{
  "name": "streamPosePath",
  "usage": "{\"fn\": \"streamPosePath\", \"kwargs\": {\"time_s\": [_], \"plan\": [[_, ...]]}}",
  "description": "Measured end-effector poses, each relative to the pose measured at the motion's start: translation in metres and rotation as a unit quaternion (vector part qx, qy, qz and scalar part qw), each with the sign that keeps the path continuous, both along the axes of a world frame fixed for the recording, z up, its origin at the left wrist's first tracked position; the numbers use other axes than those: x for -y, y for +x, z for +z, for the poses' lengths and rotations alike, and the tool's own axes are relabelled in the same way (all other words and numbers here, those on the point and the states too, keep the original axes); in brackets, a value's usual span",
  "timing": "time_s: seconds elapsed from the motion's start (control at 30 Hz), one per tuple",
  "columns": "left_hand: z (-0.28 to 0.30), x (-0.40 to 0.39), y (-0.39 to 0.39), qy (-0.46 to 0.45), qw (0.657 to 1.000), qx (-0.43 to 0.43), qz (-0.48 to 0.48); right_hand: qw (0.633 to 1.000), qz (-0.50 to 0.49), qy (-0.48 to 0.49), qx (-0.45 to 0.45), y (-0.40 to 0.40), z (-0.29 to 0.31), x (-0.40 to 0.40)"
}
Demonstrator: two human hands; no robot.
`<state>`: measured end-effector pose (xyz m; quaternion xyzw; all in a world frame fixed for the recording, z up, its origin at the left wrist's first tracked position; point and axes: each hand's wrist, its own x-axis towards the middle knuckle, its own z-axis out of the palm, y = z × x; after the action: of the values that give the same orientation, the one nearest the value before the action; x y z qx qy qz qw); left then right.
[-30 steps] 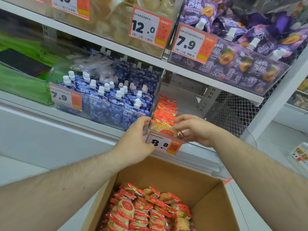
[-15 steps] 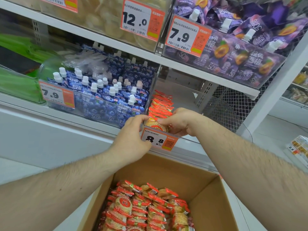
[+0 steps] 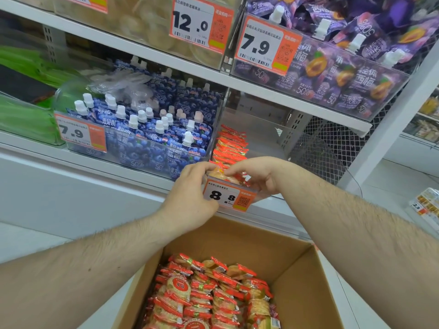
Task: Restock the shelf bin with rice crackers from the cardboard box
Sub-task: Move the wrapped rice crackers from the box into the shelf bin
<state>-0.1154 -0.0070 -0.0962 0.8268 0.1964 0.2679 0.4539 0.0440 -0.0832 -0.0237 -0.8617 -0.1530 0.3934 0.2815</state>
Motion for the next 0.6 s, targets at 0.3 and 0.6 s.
{"fn": "streamPosePath", "kwargs": {"time_s": [0.3, 0.6], "plan": [[0.000, 0.002, 0.002, 0.002, 1.000, -0.008, -0.003, 1.000, 0.025, 0.002, -0.012, 0.000, -0.006, -0.008], [-0.001, 0.002, 0.005, 0.003, 1.000, 0.004, 0.010, 0.997, 0.068, -0.029, 0.011, -0.011, -0.002, -0.018]]}}
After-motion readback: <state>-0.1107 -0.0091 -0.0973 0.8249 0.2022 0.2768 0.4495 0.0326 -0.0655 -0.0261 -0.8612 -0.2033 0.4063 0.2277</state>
